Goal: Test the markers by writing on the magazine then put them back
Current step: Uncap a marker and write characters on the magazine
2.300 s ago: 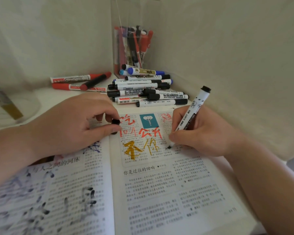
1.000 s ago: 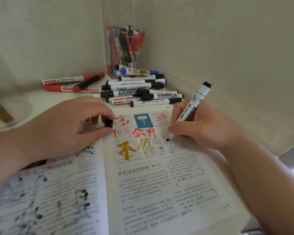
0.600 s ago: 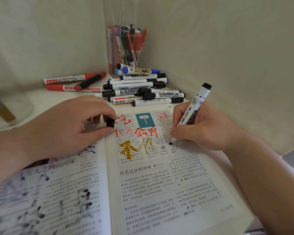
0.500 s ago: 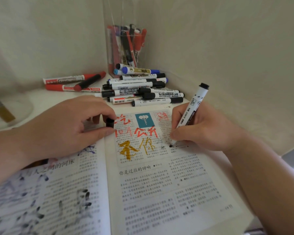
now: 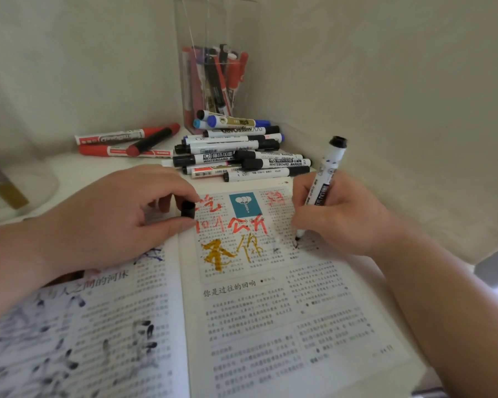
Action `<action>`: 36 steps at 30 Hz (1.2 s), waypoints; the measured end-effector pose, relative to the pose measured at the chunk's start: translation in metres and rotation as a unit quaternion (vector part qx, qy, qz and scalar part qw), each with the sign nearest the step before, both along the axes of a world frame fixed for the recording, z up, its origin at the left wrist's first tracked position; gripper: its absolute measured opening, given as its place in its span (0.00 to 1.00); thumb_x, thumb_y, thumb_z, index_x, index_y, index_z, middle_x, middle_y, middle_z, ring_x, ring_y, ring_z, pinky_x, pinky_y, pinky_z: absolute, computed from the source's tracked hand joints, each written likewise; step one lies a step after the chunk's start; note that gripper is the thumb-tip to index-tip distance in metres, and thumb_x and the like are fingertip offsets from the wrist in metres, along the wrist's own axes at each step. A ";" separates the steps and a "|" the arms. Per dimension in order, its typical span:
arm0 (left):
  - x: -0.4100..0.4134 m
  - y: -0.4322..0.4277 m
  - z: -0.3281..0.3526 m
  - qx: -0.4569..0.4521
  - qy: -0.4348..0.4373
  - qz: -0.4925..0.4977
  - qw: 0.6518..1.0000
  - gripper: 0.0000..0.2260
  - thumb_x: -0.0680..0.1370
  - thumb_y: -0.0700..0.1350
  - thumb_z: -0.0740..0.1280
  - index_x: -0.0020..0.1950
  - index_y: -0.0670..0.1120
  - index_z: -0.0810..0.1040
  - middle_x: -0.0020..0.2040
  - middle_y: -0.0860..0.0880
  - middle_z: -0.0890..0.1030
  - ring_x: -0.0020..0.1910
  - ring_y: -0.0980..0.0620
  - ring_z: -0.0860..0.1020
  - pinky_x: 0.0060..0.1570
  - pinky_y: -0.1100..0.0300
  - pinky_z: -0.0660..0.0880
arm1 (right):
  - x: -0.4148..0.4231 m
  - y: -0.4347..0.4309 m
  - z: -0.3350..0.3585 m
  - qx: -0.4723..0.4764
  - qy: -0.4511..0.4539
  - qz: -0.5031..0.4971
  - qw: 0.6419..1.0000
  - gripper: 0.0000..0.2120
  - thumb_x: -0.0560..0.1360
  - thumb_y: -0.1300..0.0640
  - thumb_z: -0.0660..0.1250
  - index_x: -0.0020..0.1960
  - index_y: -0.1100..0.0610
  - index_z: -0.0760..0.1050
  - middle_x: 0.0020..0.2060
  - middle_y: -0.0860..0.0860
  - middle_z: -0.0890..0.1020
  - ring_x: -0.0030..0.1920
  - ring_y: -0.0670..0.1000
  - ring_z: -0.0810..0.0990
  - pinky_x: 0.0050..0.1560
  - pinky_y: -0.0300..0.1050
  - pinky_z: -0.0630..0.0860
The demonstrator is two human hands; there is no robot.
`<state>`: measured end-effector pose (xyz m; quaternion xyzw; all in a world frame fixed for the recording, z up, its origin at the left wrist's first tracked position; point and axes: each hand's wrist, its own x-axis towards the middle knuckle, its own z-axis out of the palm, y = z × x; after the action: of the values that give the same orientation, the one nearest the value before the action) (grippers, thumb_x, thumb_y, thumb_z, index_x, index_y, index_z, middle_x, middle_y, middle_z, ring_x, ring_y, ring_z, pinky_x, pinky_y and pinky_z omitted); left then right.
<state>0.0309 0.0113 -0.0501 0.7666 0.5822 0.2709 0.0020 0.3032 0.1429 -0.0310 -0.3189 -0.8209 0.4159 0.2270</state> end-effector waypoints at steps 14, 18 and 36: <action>0.003 -0.002 0.009 -0.101 -0.157 0.050 0.981 0.34 0.73 0.52 0.77 0.73 0.64 0.62 0.49 0.66 0.83 0.48 0.58 0.78 0.48 0.68 0.71 | -0.081 -0.010 0.078 -0.026 0.030 0.176 0.984 0.16 0.71 0.52 0.78 0.40 0.65 0.78 0.23 0.52 0.71 0.23 0.47 0.65 0.24 0.36 0.62; 0.004 -0.002 0.011 -0.107 -0.164 0.059 0.979 0.35 0.73 0.53 0.77 0.69 0.71 0.58 0.49 0.67 0.82 0.50 0.61 0.78 0.49 0.71 0.71 | -0.104 -0.006 0.062 -0.003 0.042 0.170 0.985 0.11 0.75 0.57 0.75 0.43 0.63 0.77 0.24 0.47 0.73 0.24 0.45 0.68 0.27 0.36 0.65; 0.006 0.002 0.011 -0.126 -0.185 0.105 0.969 0.29 0.71 0.56 0.78 0.63 0.68 0.65 0.52 0.68 0.81 0.52 0.66 0.78 0.54 0.65 0.74 | -0.107 -0.014 0.033 0.086 -0.084 0.135 0.984 0.12 0.72 0.43 0.75 0.46 0.52 0.83 0.40 0.57 0.85 0.41 0.62 0.82 0.43 0.65 0.80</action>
<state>0.0369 0.0130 -0.0389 0.6311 0.6788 0.3308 0.1777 0.1965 0.1287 0.0023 -0.2184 -0.9052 0.3425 0.1254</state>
